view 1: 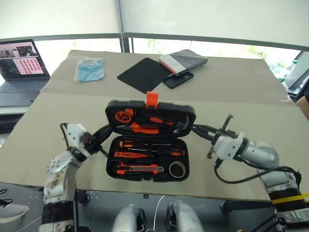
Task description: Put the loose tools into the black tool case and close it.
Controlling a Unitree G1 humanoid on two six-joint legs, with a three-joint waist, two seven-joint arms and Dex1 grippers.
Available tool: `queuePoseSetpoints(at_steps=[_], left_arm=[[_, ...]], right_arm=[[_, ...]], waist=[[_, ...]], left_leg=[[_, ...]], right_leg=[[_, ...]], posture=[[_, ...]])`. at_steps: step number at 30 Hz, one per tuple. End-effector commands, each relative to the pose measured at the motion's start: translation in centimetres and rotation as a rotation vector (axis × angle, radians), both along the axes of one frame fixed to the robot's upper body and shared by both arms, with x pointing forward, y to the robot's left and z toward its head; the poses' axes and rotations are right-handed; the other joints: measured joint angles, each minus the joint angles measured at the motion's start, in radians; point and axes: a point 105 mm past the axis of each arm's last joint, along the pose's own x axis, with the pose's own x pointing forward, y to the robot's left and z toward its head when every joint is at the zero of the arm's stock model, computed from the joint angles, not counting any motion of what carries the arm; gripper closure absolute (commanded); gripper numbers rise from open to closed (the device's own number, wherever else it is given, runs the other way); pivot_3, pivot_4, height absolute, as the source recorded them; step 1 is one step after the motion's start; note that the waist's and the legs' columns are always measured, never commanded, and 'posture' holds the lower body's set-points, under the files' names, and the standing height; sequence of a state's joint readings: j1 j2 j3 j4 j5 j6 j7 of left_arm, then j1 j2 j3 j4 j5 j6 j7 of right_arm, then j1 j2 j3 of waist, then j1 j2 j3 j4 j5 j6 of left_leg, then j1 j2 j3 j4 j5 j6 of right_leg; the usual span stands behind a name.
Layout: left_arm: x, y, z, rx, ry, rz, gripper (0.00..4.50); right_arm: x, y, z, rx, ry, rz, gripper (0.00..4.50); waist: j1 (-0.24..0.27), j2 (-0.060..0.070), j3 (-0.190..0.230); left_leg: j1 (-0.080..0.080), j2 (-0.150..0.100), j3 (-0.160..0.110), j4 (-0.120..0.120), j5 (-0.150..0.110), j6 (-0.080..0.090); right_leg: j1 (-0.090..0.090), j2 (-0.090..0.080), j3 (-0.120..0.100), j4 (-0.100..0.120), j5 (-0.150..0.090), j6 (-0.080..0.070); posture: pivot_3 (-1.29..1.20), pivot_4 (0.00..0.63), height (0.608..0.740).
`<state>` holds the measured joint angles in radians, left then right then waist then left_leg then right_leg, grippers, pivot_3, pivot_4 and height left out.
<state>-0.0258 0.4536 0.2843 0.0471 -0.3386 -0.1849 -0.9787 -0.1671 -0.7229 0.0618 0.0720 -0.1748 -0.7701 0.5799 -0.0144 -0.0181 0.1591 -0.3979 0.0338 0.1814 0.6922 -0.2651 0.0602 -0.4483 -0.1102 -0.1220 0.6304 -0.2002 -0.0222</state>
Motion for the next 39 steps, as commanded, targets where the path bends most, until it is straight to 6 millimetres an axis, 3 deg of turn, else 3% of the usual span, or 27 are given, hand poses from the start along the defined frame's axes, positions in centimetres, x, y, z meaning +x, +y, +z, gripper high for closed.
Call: queuePoseSetpoints(at_steps=[1, 5, 8, 11, 14, 15, 16, 20, 23, 26, 30, 34, 39], left_arm=[[-1.4, 1.0, -0.4, 0.134, -0.095, 0.002, 2.74], [-3.6, 5.9, -1.2, 0.186, -0.045, 0.145, 1.18], [-3.9, 8.3, -1.8, 0.211, 0.043, 0.207, 0.17], [-2.3, 8.3, -1.2, 0.185, 0.061, 0.201, 0.17], [-0.2, 6.2, -0.5, 0.157, 0.074, 0.111, 0.1], [0.6, 5.1, -0.2, 0.149, 0.077, 0.065, 0.64], [1.6, 4.1, 0.1, 0.146, 0.088, 0.032, 0.81], [4.6, 1.4, 1.0, 0.141, 0.109, -0.037, 2.36], [5.7, -1.1, 1.1, 0.178, 0.168, -0.179, 3.26], [6.7, -1.8, 0.5, 0.3, 0.232, -0.256, 4.44], [7.2, -2.2, -0.3, 0.318, 0.267, -0.295, 4.48], [6.4, -3.1, -1.4, 0.313, 0.313, -0.378, 4.48], [5.8, -2.4, -1.3, 0.235, 0.327, -0.339, 4.48]], right_arm=[[-1.7, -0.3, -2.8, -0.063, 0.012, 0.036, 3.74], [-4.0, -0.9, -4.4, -0.085, 0.073, 0.044, 2.46], [-4.2, -3.8, -4.3, -0.101, 0.089, -0.051, 1.47], [-4.3, -5.9, -4.0, -0.092, 0.162, -0.132, 1.47], [-5.5, -6.5, -3.6, -0.018, 0.308, -0.147, 2.3], [-6.1, -5.9, -3.3, 0.006, 0.35, -0.122, 2.6], [-7.0, -5.0, -3.4, 0.025, 0.431, -0.083, 2.95], [-9.7, -2.0, -4.2, 0.057, 0.655, 0.027, 4.34], [-10.7, 0.5, -4.7, 0.075, 0.76, 0.083, 4.5], [-10.6, 2.4, -5.6, 0.067, 0.823, 0.097, 4.5], [-9.6, 3.3, -6.3, 0.058, 0.847, 0.073, 4.5], [-6.5, 4.6, -6.2, 0.101, 0.771, 0.024, 4.5], [-2.5, 4.7, -5.1, 0.151, 0.666, -0.048, 4.5]], waist=[[0.003, 0.0, 0.0], [0.003, -0.001, -0.001], [0.0, 0.0, -0.001], [0.015, 0.0, -0.001], [0.03, 0.0, -0.001], [0.033, 0.0, -0.001], [0.035, 0.0, -0.001], [0.03, -0.001, -0.001], [0.019, -0.001, -0.001], [0.025, -0.003, 0.0], [0.023, -0.003, 0.0], [0.025, -0.004, 0.0], [0.018, -0.006, 0.001]], left_leg=[[0.001, 0.0, 0.0, 0.0, 0.0, 0.0], [0.001, 0.001, 0.0, 0.001, -0.005, 0.008], [-0.001, 0.001, 0.0, 0.001, -0.002, 0.003], [-0.002, 0.001, 0.0, 0.001, -0.002, 0.004], [-0.001, 0.001, -0.001, 0.002, -0.004, 0.006], [-0.001, 0.0, -0.001, 0.002, -0.004, 0.006], [-0.002, 0.0, -0.001, 0.002, -0.004, 0.007], [0.0, 0.001, -0.002, 0.002, -0.004, 0.008], [0.004, 0.001, -0.002, 0.002, -0.005, 0.009], [0.003, 0.001, -0.002, 0.003, -0.007, 0.012], [0.002, 0.001, -0.003, 0.003, -0.008, 0.014], [-0.003, 0.001, -0.003, 0.005, -0.002, 0.016], [-0.012, 0.0, -0.002, 0.013, -0.001, 0.017]], right_leg=[[0.001, -0.001, 0.0, 0.0, 0.0, -0.001], [-0.003, -0.004, -0.001, 0.001, -0.003, -0.005], [-0.003, -0.004, -0.001, 0.002, -0.001, -0.003], [-0.003, -0.004, -0.002, 0.001, 0.0, -0.001], [-0.004, -0.004, -0.002, -0.001, -0.002, -0.003], [-0.004, -0.004, -0.002, -0.001, -0.001, -0.003], [-0.003, -0.004, -0.002, -0.001, -0.001, -0.002], [0.005, -0.003, -0.003, -0.002, 0.001, 0.001], [0.009, -0.002, -0.003, -0.003, 0.001, 0.002], [0.007, -0.002, -0.004, -0.002, 0.001, 0.002], [0.006, -0.002, -0.003, -0.002, 0.001, 0.002], [0.003, -0.001, -0.004, -0.002, 0.0, 0.002], [-0.007, -0.001, -0.003, 0.004, 0.001, 0.002]], posture=[[0.0, 0.15, 0.74], [0.0, 0.15, 0.74], [0.0, 0.15, 0.74], [0.0, 0.15, 0.74], [0.0, 0.15, 0.74], [0.0, 0.15, 0.74], [0.0, 0.15, 0.74], [0.0, 0.15, 0.74], [0.0, 0.15, 0.74], [0.0, 0.15, 0.74], [0.0, 0.15, 0.74], [0.0, 0.15, 0.74], [0.0, 0.15, 0.74]])
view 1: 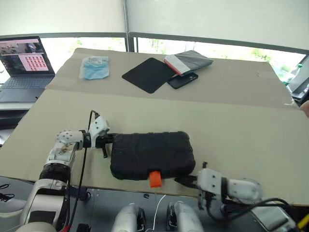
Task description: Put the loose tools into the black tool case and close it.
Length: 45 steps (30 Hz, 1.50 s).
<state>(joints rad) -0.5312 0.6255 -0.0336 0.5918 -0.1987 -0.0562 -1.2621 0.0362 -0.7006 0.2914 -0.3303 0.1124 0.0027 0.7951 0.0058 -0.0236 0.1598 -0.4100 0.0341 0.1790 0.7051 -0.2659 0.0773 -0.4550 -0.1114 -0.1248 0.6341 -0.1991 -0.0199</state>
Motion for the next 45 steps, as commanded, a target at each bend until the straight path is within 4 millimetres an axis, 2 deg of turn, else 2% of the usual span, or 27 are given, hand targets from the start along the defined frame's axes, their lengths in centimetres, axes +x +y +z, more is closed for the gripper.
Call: queuePoseSetpoints(at_steps=[1, 5, 7, 9, 12, 15, 18, 20, 24, 27, 29, 31, 33, 36, 42, 45], left_arm=[[-0.6, -0.1, 0.7, -0.06, -0.013, 0.013, 4.48], [-1.3, 0.2, 0.7, -0.117, -0.007, 0.075, 4.48], [-1.8, -0.1, 1.3, -0.202, -0.013, 0.109, 4.48], [-2.1, -0.5, 2.5, -0.357, 0.004, 0.179, 4.48], [-2.8, -0.1, 3.4, -0.432, 0.008, 0.228, 4.48], [-2.1, 1.6, 5.4, -0.467, -0.043, 0.29, 4.48], [-1.7, 1.1, 7.9, -0.481, -0.069, 0.211, 4.48], [-1.5, -0.6, 9.3, -0.458, -0.068, 0.111, 4.48], [-1.4, -4.3, 10.2, -0.401, -0.045, -0.062, 4.48], [-1.3, -9.2, 8.8, -0.289, -0.004, -0.227, 4.48], [-0.6, -11.1, 7.1, -0.192, 0.024, -0.228, 4.48], [-0.4, -12.0, 5.3, -0.1, 0.086, -0.23, 4.48], [-0.3, -12.4, 3.5, -0.037, 0.142, -0.218, 4.48], [0.2, -11.7, 1.1, 0.087, 0.151, -0.17, 4.48], [-0.1, -11.0, 0.6, 0.076, 0.172, -0.152, 4.48], [-0.2, -10.8, 0.6, 0.073, 0.177, -0.142, 4.48]], right_arm=[[3.7, -0.4, 1.9, 0.039, -0.131, -0.11, 4.5], [6.3, -0.9, 2.3, 0.048, -0.186, -0.18, 4.5], [8.2, -1.4, 2.6, 0.053, -0.214, -0.234, 4.5], [9.8, -2.0, 2.8, 0.069, -0.222, -0.288, 4.5], [10.9, -2.9, 2.9, 0.064, -0.226, -0.321, 4.5], [10.7, -4.1, 3.2, 0.083, -0.213, -0.349, 4.5], [9.6, -5.3, 3.1, 0.091, -0.19, -0.363, 4.5], [8.5, -6.0, 2.9, 0.088, -0.175, -0.364, 4.5], [7.0, -6.6, 3.6, 0.109, -0.179, -0.38, 4.5], [5.4, -6.6, 5.2, 0.18, -0.182, -0.392, 4.5], [4.4, -5.9, 5.9, 0.218, -0.154, -0.374, 4.5], [3.6, -5.0, 6.4, 0.235, -0.141, -0.341, 4.5], [3.1, -4.2, 6.9, 0.259, -0.118, -0.32, 4.5], [2.6, -2.9, 7.3, 0.283, -0.089, -0.287, 4.5], [2.5, -0.9, 7.1, 0.295, -0.067, -0.257, 4.5], [2.6, -0.4, 6.0, 0.257, -0.039, -0.242, 4.5]], waist=[[-0.005, 0.0, 0.0], [-0.014, 0.0, 0.0], [-0.017, 0.0, 0.0], [-0.018, 0.0, 0.0], [-0.017, -0.001, 0.001], [-0.015, -0.001, 0.001], [-0.011, -0.001, 0.001], [-0.006, -0.001, 0.001], [-0.008, -0.001, 0.001], [-0.007, 0.0, 0.001], [-0.004, 0.0, 0.001], [-0.011, 0.0, 0.001], [-0.018, 0.0, 0.001], [-0.017, 0.003, -0.001], [-0.017, 0.004, -0.002], [-0.016, 0.004, -0.003]], left_leg=[[0.0, 0.0, 0.0, 0.0, 0.0, 0.0], [0.001, 0.0, 0.0, 0.0, 0.0, 0.0], [0.001, 0.0, 0.0, 0.0, 0.0, 0.0], [0.001, -0.001, 0.0, 0.0, 0.0, 0.0], [0.001, -0.001, 0.001, 0.0, 0.001, -0.001], [0.001, -0.001, 0.0, 0.0, 0.001, -0.002], [0.002, 0.0, 0.0, 0.0, 0.002, -0.003], [0.002, -0.001, 0.0, 0.0, 0.002, -0.003], [0.003, -0.002, 0.001, 0.0, 0.0, -0.005], [0.003, -0.002, 0.002, 0.0, 0.0, -0.005], [0.004, -0.002, 0.002, 0.0, 0.001, -0.005], [0.004, -0.002, 0.002, 0.0, 0.001, -0.004], [0.005, -0.001, 0.002, 0.0, 0.002, -0.003], [0.006, 0.0, 0.001, 0.0, 0.002, -0.003], [0.017, 0.0, -0.002, -0.002, -0.008, -0.002], [0.019, 0.0, -0.002, -0.003, -0.008, -0.002]], right_leg=[[0.0, 0.0, 0.0, 0.0, 0.0, 0.0], [0.0, -0.001, 0.001, 0.002, 0.0, 0.0], [-0.001, -0.001, 0.001, 0.003, 0.0, 0.0], [-0.001, -0.001, 0.001, 0.005, 0.0, -0.001], [-0.001, -0.001, 0.002, 0.006, 0.0, -0.001], [0.0, -0.002, 0.001, 0.007, -0.001, -0.001], [0.0, -0.001, 0.0, 0.007, -0.001, -0.002], [0.0, -0.001, 0.0, 0.007, -0.001, -0.001], [0.001, 0.001, 0.001, 0.007, -0.001, -0.001], [0.001, 0.003, 0.001, 0.008, -0.002, -0.001], [0.002, 0.004, 0.002, 0.008, -0.002, -0.001], [0.002, 0.005, 0.003, 0.007, -0.002, -0.001], [0.002, 0.005, 0.004, 0.008, -0.002, -0.001], [0.002, 0.005, 0.003, 0.008, -0.002, -0.001], [0.015, 0.0, 0.002, 0.005, -0.002, -0.001], [0.017, -0.001, 0.002, 0.004, -0.003, -0.002]], posture=[[0.0, 0.15, 0.74], [0.0, 0.15, 0.74], [0.0, 0.15, 0.74], [0.0, 0.15, 0.74], [0.0, 0.15, 0.74], [0.0, 0.15, 0.74], [0.0, 0.15, 0.74], [0.0, 0.15, 0.74], [0.0, 0.15, 0.74], [0.0, 0.15, 0.74], [0.0, 0.15, 0.74], [0.0, 0.15, 0.74], [0.0, 0.15, 0.74], [0.0, 0.15, 0.74], [0.0, 0.15, 0.74], [0.0, 0.15, 0.74]])
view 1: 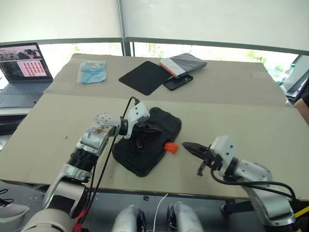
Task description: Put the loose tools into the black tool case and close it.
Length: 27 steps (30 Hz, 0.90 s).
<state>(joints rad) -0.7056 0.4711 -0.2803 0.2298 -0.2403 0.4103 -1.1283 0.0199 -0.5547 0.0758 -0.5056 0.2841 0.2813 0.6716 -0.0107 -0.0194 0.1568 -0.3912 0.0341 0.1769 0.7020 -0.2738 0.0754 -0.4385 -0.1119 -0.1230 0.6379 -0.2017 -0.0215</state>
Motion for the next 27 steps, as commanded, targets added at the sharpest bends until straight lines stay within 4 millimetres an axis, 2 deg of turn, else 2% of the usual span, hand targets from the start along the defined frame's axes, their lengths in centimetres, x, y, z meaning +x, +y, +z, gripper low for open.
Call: queuePoseSetpoints(at_steps=[1, 12, 18, 21, 24, 27], left_arm=[[-0.3, 1.8, -3.7, 0.098, 0.107, 0.069, 4.48], [-0.4, 2.3, -3.7, 0.07, 0.122, 0.112, 4.48], [-0.6, 2.4, -3.6, 0.064, 0.126, 0.119, 4.48], [-0.8, 2.4, -3.7, 0.063, 0.132, 0.12, 4.48], [-0.9, 2.2, -3.8, 0.061, 0.135, 0.118, 4.48], [-0.9, 2.2, -3.7, 0.06, 0.136, 0.116, 4.48]], right_arm=[[0.0, 0.6, -0.1, -0.034, -0.012, 0.022, 4.5], [0.9, 1.8, -2.0, -0.071, 0.028, 0.032, 4.5], [1.2, 0.2, -2.0, -0.084, 0.033, -0.022, 4.5], [0.6, -0.4, -3.1, -0.117, 0.089, -0.024, 4.5], [0.3, 0.4, -4.6, -0.132, 0.164, -0.004, 4.5], [0.6, 1.1, -5.2, -0.125, 0.181, 0.005, 4.5]], waist=[[0.0, 0.0, -0.001], [-0.002, 0.001, -0.002], [-0.002, 0.001, -0.002], [-0.001, 0.001, -0.002], [-0.003, 0.001, -0.003], [-0.002, 0.002, -0.003]], left_leg=[[0.0, 0.0, 0.0, 0.0, 0.0, 0.0], [0.001, 0.0, 0.0, -0.002, 0.002, -0.003], [0.001, 0.0, 0.0, -0.004, 0.004, -0.006], [0.001, 0.0, 0.0, -0.005, 0.003, -0.006], [0.002, 0.0, 0.0, -0.007, 0.003, -0.006], [0.002, 0.0, 0.0, -0.007, 0.003, -0.005]], right_leg=[[0.0, 0.0, 0.0, 0.0, 0.0, 0.0], [0.0, 0.0, 0.0, 0.0, 0.0, 0.0], [0.0, 0.0, 0.0, -0.001, -0.001, -0.001], [0.0, 0.0, 0.0, -0.002, -0.001, -0.001], [0.001, 0.001, 0.0, -0.004, -0.001, -0.001], [0.001, 0.001, -0.001, -0.004, -0.001, -0.001]], posture=[[0.0, 0.15, 0.74], [0.0, 0.15, 0.74], [0.0, 0.15, 0.74], [0.0, 0.15, 0.74], [0.0, 0.15, 0.74], [0.0, 0.15, 0.74]])
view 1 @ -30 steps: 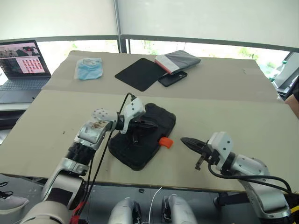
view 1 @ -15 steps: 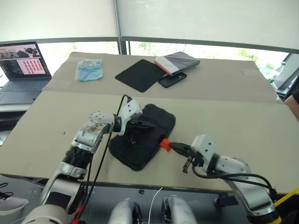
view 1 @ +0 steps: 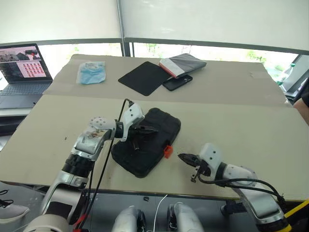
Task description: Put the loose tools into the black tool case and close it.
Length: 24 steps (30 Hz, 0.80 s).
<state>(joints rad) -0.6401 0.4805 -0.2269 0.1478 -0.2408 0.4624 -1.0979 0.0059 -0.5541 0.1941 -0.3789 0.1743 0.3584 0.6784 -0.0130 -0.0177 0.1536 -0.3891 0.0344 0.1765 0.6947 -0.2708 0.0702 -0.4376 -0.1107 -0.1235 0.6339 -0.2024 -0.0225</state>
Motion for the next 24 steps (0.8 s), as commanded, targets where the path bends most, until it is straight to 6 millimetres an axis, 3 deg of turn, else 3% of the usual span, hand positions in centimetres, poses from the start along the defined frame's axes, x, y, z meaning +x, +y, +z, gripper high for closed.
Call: queuePoseSetpoints(at_steps=[1, 10, 19, 24], left_arm=[[-0.5, 1.2, -3.6, 0.079, 0.131, 0.053, 4.48], [-0.5, 1.3, -3.6, 0.087, 0.14, 0.049, 4.48], [-0.6, 1.4, -3.9, 0.091, 0.154, 0.049, 4.48], [-0.7, 1.2, -4.0, 0.092, 0.162, 0.047, 4.48]], right_arm=[[0.4, 1.1, 0.2, 0.01, -0.017, 0.026, 4.5], [1.5, 3.1, 0.8, 0.123, -0.061, 0.05, 4.5], [1.7, 3.6, 3.6, 0.229, -0.13, 0.048, 4.5], [1.4, 3.7, 4.0, 0.241, -0.144, 0.078, 4.5]], waist=[[0.001, 0.0, 0.0], [0.003, 0.001, -0.001], [0.0, 0.001, -0.001], [0.0, 0.001, -0.001]], left_leg=[[0.0, 0.0, 0.0, 0.0, 0.0, 0.001], [-0.001, 0.0, -0.001, -0.001, 0.001, -0.001], [-0.001, 0.0, -0.001, -0.001, 0.001, -0.002], [-0.001, 0.0, -0.001, -0.001, 0.0, -0.001]], right_leg=[[0.0, 0.0, 0.0, 0.0, 0.0, 0.0], [0.0, 0.0, -0.001, -0.002, 0.0, 0.0], [0.0, 0.0, -0.001, -0.002, 0.0, 0.0], [0.0, 0.0, -0.001, -0.002, 0.0, 0.0]], posture=[[0.0, 0.15, 0.74], [0.0, 0.15, 0.74], [0.0, 0.15, 0.74], [0.0, 0.15, 0.74]])
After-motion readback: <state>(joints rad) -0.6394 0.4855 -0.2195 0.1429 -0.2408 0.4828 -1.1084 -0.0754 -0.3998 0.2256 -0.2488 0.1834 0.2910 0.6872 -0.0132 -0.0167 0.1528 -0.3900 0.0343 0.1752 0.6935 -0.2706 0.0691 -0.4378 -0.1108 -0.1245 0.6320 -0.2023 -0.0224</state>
